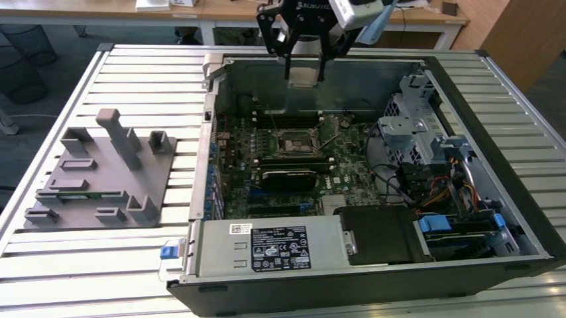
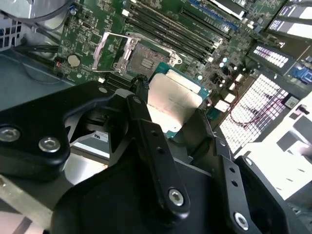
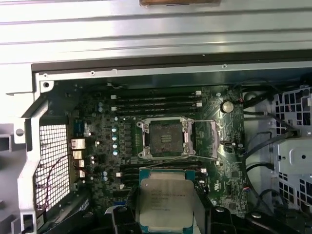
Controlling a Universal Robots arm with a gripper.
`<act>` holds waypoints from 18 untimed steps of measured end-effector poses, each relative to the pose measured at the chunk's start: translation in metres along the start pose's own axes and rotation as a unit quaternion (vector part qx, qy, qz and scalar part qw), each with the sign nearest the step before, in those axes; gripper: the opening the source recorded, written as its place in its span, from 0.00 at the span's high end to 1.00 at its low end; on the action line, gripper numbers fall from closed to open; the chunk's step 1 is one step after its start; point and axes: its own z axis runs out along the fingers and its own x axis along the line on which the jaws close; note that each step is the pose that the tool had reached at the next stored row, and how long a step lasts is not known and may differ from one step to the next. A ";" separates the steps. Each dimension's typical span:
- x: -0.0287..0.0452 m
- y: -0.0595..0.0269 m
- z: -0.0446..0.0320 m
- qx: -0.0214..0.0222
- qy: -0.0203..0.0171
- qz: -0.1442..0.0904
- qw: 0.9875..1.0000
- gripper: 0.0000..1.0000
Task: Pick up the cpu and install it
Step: 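Place the cpu into insertion slot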
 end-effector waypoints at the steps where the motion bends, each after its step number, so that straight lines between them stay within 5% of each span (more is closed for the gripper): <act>1: 0.0000 0.0000 0.0001 0.000 0.000 0.007 1.000 0.47; 9: 0.0000 0.0003 0.0015 0.000 -0.001 0.065 0.998 0.47; 18: 0.0001 0.0008 0.0028 0.000 -0.002 0.130 0.992 0.47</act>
